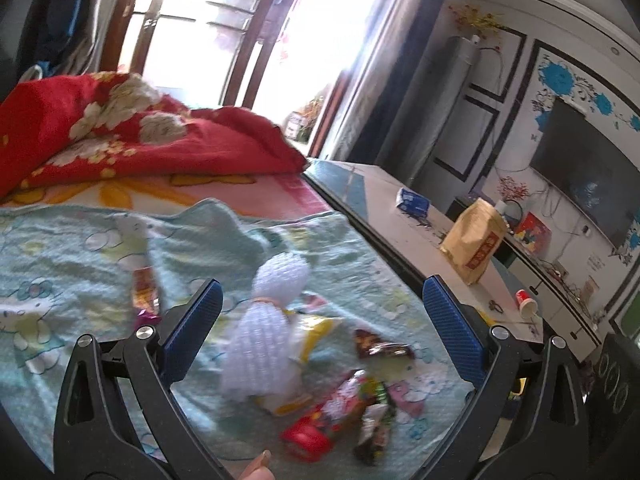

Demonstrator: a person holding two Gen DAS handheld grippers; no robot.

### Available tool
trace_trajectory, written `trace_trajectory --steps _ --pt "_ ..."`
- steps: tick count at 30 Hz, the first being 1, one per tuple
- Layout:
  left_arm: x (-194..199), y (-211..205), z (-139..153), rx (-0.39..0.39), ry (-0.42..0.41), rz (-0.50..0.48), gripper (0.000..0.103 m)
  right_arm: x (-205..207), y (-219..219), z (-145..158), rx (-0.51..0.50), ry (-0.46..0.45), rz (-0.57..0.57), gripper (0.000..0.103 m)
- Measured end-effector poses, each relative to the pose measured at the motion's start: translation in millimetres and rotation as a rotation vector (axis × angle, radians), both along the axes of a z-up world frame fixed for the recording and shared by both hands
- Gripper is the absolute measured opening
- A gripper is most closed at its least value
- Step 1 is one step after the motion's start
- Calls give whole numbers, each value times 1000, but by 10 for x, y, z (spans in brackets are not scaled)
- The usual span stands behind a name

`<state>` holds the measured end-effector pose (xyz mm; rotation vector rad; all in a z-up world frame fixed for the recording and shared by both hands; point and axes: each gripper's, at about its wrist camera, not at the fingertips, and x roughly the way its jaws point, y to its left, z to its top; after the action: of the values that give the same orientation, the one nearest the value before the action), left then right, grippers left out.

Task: Collect trash
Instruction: 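Grasp the second white foam mesh with the left tool while the right tool grasps the green snack wrapper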

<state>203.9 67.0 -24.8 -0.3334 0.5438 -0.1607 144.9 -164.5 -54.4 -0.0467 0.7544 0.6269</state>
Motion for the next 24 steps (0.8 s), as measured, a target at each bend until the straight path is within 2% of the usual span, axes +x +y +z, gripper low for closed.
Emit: trace_trajectory --steps 7,13,16,18,19,21,23,24 --pt "45 176 -217 -8 73 -4 91 58 283 -242 -63 28 36 74" --pt "129 212 -382 -33 126 -31 81 159 379 -400 -84 65 47 70" --pt "231 205 -443 -37 156 -48 72 181 409 -461 -95 81 55 59" --pt "297 224 -491 -64 179 -52 66 179 413 -491 -97 84 59 47" --pt "322 242 -518 -78 186 -51 61 178 406 -496 -94 82 62 47" --pt "351 277 -567 -100 199 -49 56 168 392 -507 -96 84 64 32" --pt "357 286 -612 -119 210 -60 46 182 343 -510 -83 92 60 26" --pt "356 284 -625 -121 212 -62 33 190 314 -512 -74 99 56 21"
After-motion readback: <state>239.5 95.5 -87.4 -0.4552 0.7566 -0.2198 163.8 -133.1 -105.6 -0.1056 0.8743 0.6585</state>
